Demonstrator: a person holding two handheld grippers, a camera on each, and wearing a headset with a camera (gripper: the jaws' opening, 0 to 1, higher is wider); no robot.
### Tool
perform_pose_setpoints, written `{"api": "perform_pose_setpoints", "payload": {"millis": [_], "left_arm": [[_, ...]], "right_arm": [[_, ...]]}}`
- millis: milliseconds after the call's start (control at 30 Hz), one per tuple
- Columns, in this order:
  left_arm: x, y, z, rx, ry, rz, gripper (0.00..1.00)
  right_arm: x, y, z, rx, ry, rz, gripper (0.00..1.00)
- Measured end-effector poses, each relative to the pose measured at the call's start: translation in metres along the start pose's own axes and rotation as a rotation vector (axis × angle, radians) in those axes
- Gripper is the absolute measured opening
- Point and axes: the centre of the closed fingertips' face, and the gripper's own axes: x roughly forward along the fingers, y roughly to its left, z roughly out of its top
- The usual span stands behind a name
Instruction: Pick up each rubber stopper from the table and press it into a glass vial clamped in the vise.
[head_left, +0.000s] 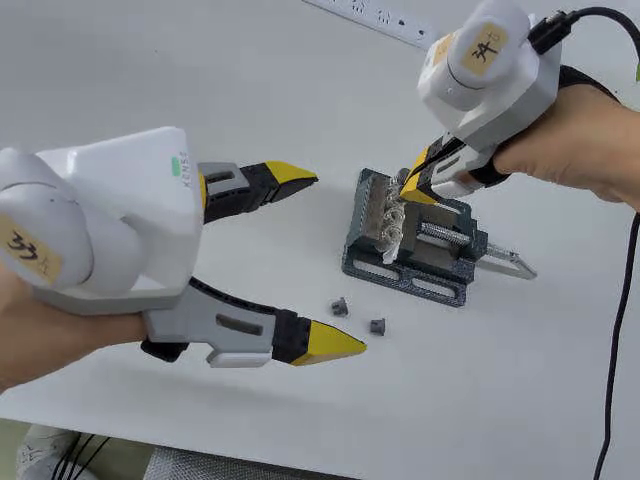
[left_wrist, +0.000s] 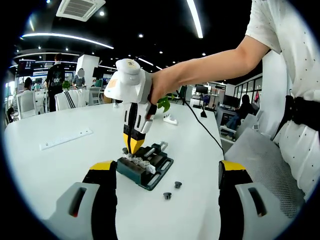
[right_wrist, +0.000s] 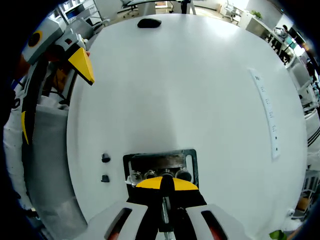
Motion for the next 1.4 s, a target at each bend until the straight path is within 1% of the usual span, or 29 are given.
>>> {"api": "perform_pose_setpoints", "payload": {"millis": [133, 233, 300, 367, 400, 433, 500, 567, 600, 733, 867, 933, 1033, 1233, 1400], "left_arm": [[0.0007, -0.0012, 0.0017, -0.001, 0.0, 0.003, 0.83], [-0.0001, -0.0011, 0.0017, -0.002, 0.002, 0.006, 0.83], [-0.0007, -0.0003, 0.002, -0.001, 0.002, 0.01, 0.83], [-0.0011, 0.0002, 0.002, -0.002, 0.003, 0.012, 0.83], [-0.0043, 0.004, -0.0018, -0.002, 0.002, 0.013, 0.83], [-0.0047, 0.0046, -0.0025, -0.002, 0.002, 0.013, 0.83], [-0.004, 0.0038, -0.0024, -0.002, 0.003, 0.011, 0.83], [-0.0022, 0.0018, -0.0015, -0.001, 0.005, 0.008, 0.83], [-0.0015, 0.001, -0.0011, 0.0, 0.006, 0.006, 0.83], [0.0004, -0.001, 0.0003, 0.002, 0.008, 0.003, 0.83], [0.0002, -0.0006, 0.0009, -0.002, 0.007, 0.006, 0.83], [0.0005, -0.0012, 0.001, -0.003, 0.008, 0.005, 0.83], [-0.0033, 0.0031, -0.0046, -0.005, 0.008, 0.004, 0.83], [0.0008, -0.0004, -0.0009, -0.002, 0.007, 0.002, 0.82], [0.0036, -0.0027, 0.0017, -0.003, 0.003, 0.0, 0.82]], "right_arm": [[-0.0013, 0.0005, -0.0008, 0.0, 0.024, 0.0, 0.0], [-0.0022, 0.0004, -0.0014, 0.014, 0.015, 0.006, 0.0], [-0.0015, -0.0016, -0.0017, 0.033, -0.007, 0.005, 0.0], [-0.0021, 0.0006, -0.0018, 0.025, -0.032, -0.003, 0.0], [-0.0023, 0.0005, -0.0013, 0.067, -0.061, -0.001, 0.0], [-0.0023, -0.0002, -0.0015, 0.091, -0.075, 0.001, 0.0], [-0.004, 0.0, -0.0027, 0.078, -0.091, -0.001, 0.0], [-0.0029, -0.0015, -0.0018, 0.097, -0.103, -0.007, 0.0], [-0.0029, -0.0009, -0.0016, 0.082, -0.105, -0.011, 0.0], [-0.0036, -0.0007, -0.0019, 0.07, -0.1, -0.014, 0.0], [-0.0048, 0.0001, -0.0021, 0.063, -0.094, -0.012, 0.0], [-0.0043, 0.0003, -0.0047, 0.055, -0.081, -0.006, 0.0], [-0.0047, 0.0009, -0.0052, 0.056, -0.084, -0.008, 0.0], [-0.0028, 0.0013, -0.0049, 0.057, -0.076, -0.006, 0.0], [-0.0022, 0.0039, -0.0039, 0.018, -0.048, -0.027, 0.0]]}}
